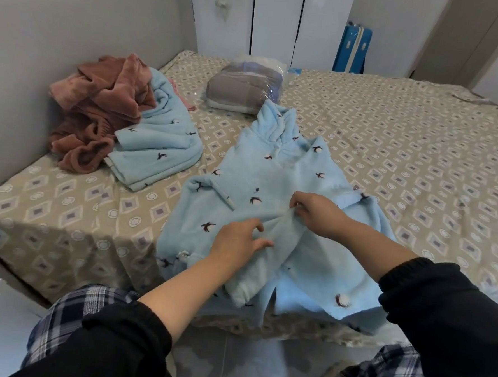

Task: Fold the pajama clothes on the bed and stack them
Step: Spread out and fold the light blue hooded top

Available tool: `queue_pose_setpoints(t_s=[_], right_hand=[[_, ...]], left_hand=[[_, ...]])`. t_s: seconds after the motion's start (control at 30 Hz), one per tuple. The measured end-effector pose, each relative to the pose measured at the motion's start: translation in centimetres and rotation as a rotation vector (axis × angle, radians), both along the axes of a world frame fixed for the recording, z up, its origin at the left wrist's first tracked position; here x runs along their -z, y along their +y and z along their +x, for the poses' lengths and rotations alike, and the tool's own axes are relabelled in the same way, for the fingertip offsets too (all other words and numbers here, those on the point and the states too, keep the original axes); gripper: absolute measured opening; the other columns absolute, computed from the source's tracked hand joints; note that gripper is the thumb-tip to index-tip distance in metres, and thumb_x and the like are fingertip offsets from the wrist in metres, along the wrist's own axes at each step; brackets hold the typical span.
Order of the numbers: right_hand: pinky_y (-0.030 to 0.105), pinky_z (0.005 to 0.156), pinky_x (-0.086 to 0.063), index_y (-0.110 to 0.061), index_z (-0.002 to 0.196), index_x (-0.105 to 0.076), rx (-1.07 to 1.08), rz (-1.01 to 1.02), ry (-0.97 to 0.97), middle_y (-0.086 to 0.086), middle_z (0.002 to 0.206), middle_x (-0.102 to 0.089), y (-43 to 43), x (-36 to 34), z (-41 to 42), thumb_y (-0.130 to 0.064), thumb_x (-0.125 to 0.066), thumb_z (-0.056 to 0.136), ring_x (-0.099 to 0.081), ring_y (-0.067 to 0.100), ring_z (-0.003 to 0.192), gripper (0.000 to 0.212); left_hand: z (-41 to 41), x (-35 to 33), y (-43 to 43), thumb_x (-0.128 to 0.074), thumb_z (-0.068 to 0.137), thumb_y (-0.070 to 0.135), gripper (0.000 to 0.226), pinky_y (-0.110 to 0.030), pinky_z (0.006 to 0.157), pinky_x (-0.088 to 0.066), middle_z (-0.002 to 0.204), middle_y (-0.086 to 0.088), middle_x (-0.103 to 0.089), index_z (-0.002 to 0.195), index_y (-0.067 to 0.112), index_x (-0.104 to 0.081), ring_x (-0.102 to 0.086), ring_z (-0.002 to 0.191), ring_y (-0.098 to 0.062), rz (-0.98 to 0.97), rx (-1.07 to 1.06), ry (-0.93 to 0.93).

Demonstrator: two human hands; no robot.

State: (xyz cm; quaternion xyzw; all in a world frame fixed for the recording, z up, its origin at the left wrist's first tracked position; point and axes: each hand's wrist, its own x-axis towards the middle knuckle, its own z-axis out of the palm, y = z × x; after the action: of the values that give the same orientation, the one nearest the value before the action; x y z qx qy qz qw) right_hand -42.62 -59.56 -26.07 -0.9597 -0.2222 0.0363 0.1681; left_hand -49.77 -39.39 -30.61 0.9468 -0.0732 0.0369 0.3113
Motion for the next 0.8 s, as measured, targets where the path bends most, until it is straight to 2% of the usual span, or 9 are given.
queue_pose_setpoints(t_s=[0.03, 0.1, 0.2, 0.3, 0.43, 0.57, 0.67, 0.73, 0.8], right_hand=[[0.036, 0.073, -0.044, -0.014, 0.092, -0.055, 0.008, 0.014, 0.038, 0.008, 0.091, -0.062, 0.0, -0.2, 0.2, -0.01, -0.054, 0.092, -0.055, 0.026, 0.083, 0.004], [0.034, 0.069, -0.042, -0.017, 0.084, -0.055, 0.005, 0.018, 0.132, 0.002, 0.084, -0.059, -0.1, -0.9, 0.3, -0.018, -0.068, 0.084, -0.053, 0.02, 0.079, 0.013], [0.032, 0.068, -0.041, -0.017, 0.08, -0.058, -0.048, -0.126, 0.175, -0.002, 0.081, -0.054, 0.1, -1.2, -0.1, -0.019, -0.077, 0.075, -0.051, 0.018, 0.078, 0.02], [0.034, 0.073, -0.041, -0.011, 0.084, -0.064, -0.153, -0.247, 0.079, 0.001, 0.087, -0.051, 0.5, -0.7, -0.6, -0.012, -0.074, 0.077, -0.05, 0.021, 0.085, 0.012], [0.031, 0.066, -0.027, -0.009, 0.081, -0.062, -0.151, -0.293, -0.273, 0.007, 0.083, -0.057, 0.2, -0.4, -1.1, 0.0, -0.061, 0.073, -0.049, 0.026, 0.083, 0.012], [0.03, 0.065, -0.018, -0.006, 0.074, -0.059, -0.072, -0.247, -0.422, 0.009, 0.071, -0.058, 0.0, -0.3, -1.2, 0.003, -0.058, 0.07, -0.049, 0.029, 0.077, 0.01], [0.03, 0.065, -0.02, -0.007, 0.078, -0.064, -0.117, -0.386, -0.32, 0.008, 0.076, -0.063, 0.6, -0.5, -0.6, -0.014, -0.06, 0.085, -0.049, 0.026, 0.084, 0.009], [0.03, 0.066, -0.023, -0.009, 0.082, -0.068, -0.137, -0.432, -0.303, 0.007, 0.078, -0.066, 1.3, -1.2, -0.3, -0.021, -0.059, 0.09, -0.05, 0.025, 0.087, 0.017], [0.031, 0.065, -0.027, -0.005, 0.076, -0.071, -0.112, -0.281, -0.476, 0.01, 0.072, -0.065, 1.7, -2.1, 0.1, -0.007, -0.065, 0.083, -0.053, 0.03, 0.078, 0.009]], left_hand=[[0.0, 0.1, 0.1, -0.069, 0.077, 0.057, 0.044, -0.034, 0.069, -0.047, 0.077, -0.002, -0.064, 0.099, 0.019, -0.062, -0.06, 0.076, -0.021, 0.042, 0.009, 0.024], [-0.2, 0.5, 0.1, -0.066, 0.075, 0.064, 0.044, -0.031, 0.068, -0.046, 0.082, 0.003, -0.063, 0.088, 0.022, -0.059, -0.059, 0.081, -0.019, 0.172, 0.027, 0.076], [-0.8, 1.2, -0.1, -0.065, 0.079, 0.055, 0.036, -0.03, 0.063, -0.038, 0.083, 0.003, -0.059, 0.082, 0.023, -0.052, -0.058, 0.083, -0.02, 0.267, 0.052, 0.131], [-1.4, 1.3, -0.6, -0.062, 0.083, 0.034, 0.021, -0.03, 0.062, -0.035, 0.078, 0.003, -0.049, 0.079, 0.02, -0.047, -0.057, 0.081, -0.025, 0.262, 0.055, 0.135], [-1.4, -0.2, -0.5, -0.057, 0.079, 0.014, 0.016, -0.029, 0.062, -0.03, 0.083, 0.001, -0.045, 0.077, 0.018, -0.042, -0.052, 0.08, -0.027, 0.151, 0.013, 0.123], [-0.4, -3.2, 1.2, -0.054, 0.08, 0.013, 0.015, -0.033, 0.061, -0.031, 0.085, -0.003, -0.048, 0.082, 0.017, -0.04, -0.053, 0.081, -0.032, 0.324, -0.008, 0.035], [0.5, -5.2, 3.1, -0.056, 0.08, 0.016, 0.015, -0.031, 0.057, -0.032, 0.077, -0.002, -0.049, 0.074, 0.017, -0.043, -0.05, 0.073, -0.025, 0.437, 0.046, 0.149], [1.1, -6.4, 4.2, -0.057, 0.08, 0.016, 0.012, -0.03, 0.055, -0.032, 0.073, -0.004, -0.049, 0.072, 0.014, -0.048, -0.047, 0.069, -0.022, 0.406, 0.051, 0.212], [1.6, -7.7, 5.3, -0.055, 0.082, 0.016, 0.006, -0.031, 0.058, -0.033, 0.077, -0.003, -0.052, 0.078, 0.012, -0.056, -0.049, 0.074, -0.023, 0.28, -0.048, 0.08]])
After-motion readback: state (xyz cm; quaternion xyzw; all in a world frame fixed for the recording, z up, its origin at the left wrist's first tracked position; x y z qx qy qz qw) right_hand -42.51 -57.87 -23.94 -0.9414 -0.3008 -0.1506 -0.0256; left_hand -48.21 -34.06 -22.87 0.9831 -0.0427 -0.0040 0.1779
